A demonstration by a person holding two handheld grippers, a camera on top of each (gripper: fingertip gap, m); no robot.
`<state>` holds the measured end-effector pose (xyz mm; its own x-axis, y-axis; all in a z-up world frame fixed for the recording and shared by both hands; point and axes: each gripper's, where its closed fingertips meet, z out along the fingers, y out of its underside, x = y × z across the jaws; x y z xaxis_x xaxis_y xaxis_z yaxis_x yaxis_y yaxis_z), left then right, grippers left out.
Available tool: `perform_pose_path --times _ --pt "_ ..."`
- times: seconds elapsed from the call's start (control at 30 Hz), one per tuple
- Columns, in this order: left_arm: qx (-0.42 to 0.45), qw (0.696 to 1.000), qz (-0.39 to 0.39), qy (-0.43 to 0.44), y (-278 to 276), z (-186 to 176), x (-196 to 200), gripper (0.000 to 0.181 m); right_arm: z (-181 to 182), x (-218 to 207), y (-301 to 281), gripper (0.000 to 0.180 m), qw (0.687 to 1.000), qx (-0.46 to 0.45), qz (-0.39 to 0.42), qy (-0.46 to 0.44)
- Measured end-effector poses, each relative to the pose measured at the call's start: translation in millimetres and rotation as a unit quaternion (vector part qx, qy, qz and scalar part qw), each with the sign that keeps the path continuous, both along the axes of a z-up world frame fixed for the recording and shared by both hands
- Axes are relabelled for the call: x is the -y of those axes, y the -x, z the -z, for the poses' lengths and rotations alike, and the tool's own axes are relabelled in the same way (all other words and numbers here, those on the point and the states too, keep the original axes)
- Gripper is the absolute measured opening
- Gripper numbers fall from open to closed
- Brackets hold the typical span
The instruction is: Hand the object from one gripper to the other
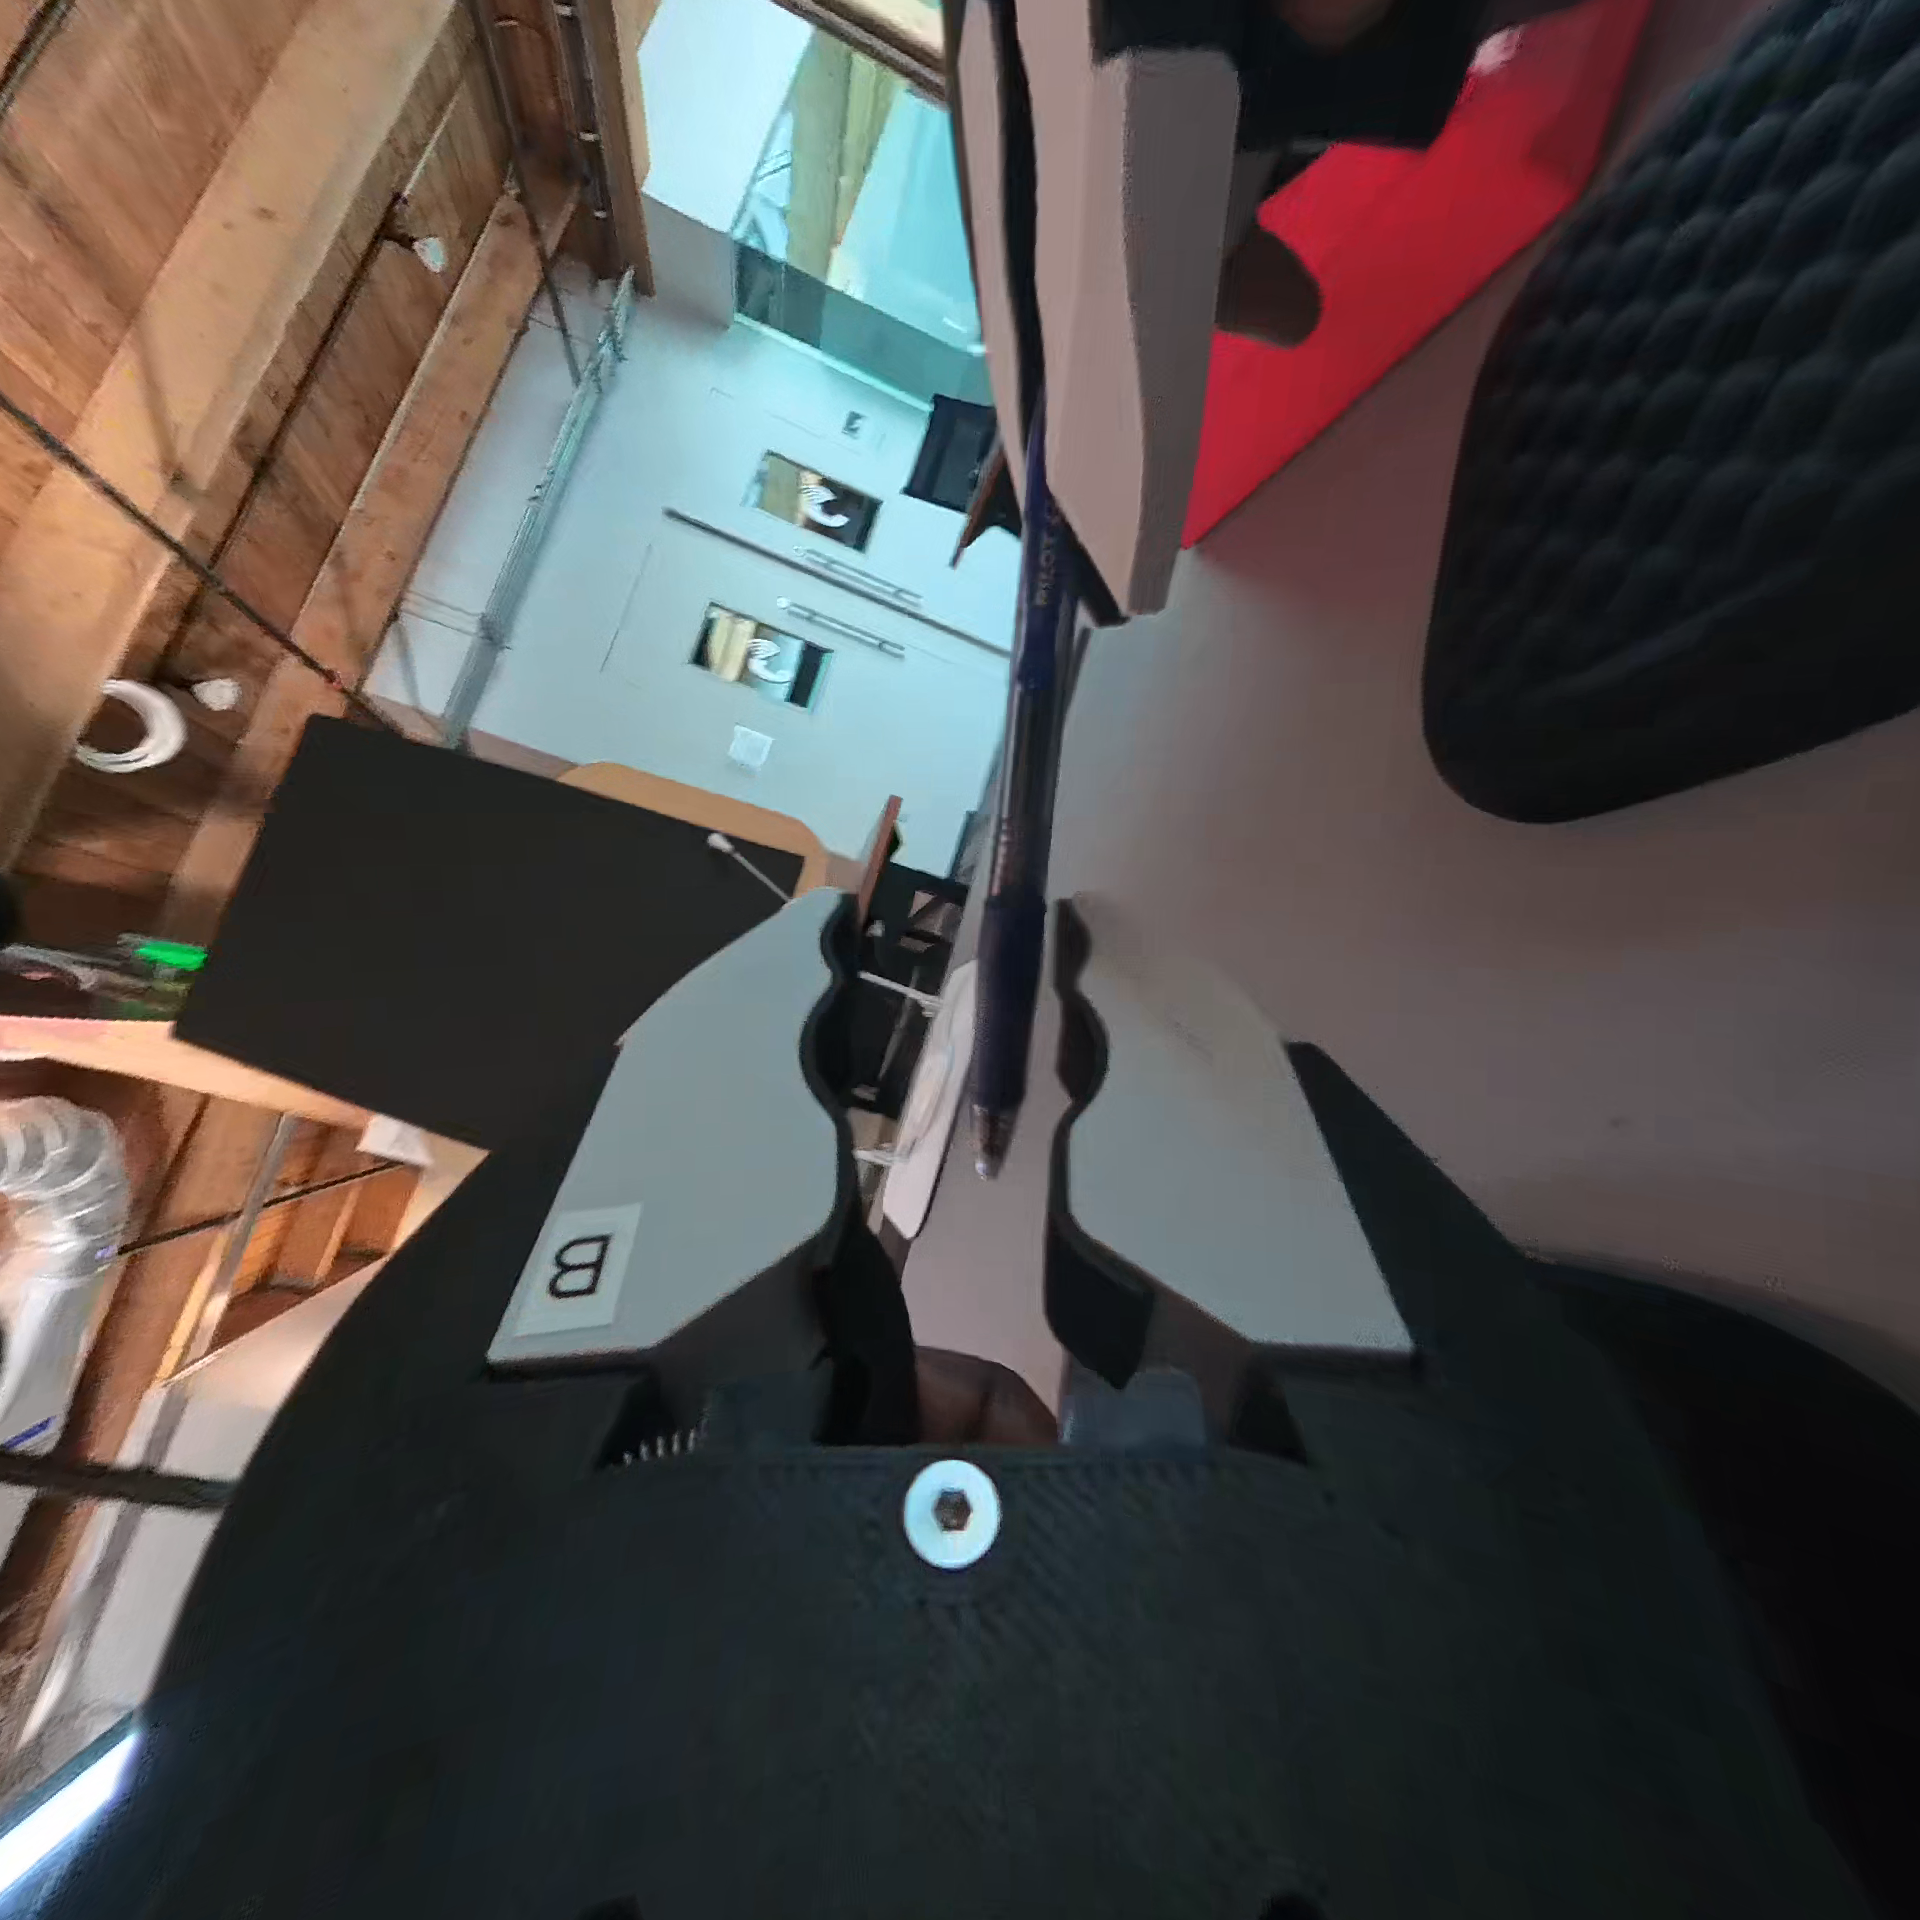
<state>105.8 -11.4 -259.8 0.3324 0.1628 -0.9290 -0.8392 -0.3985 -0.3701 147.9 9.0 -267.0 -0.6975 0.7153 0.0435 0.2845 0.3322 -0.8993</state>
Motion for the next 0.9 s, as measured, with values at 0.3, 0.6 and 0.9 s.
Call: perform_pose_path --times 0.3,0.6,0.9 --pt "0.271 0.948 0.106 -0.128 -12.2 -10.6 -8.2 0.012 -64.7 17.0 -5.7 0.018 0.965 -0.151 -0.052 0.206" --pt "0.53 0.788 0.242 -0.201 -27.7 -26.4 -6.0 0.012 -56.8 26.3 19.4 0.038 0.925 -0.181 -0.003 0.334" --pt "0.507 0.809 0.225 -0.194 -20.2 -26.2 -2.6 0.026 -46.7 18.6 29.0 0.01 0.95 -0.226 0.089 0.198"
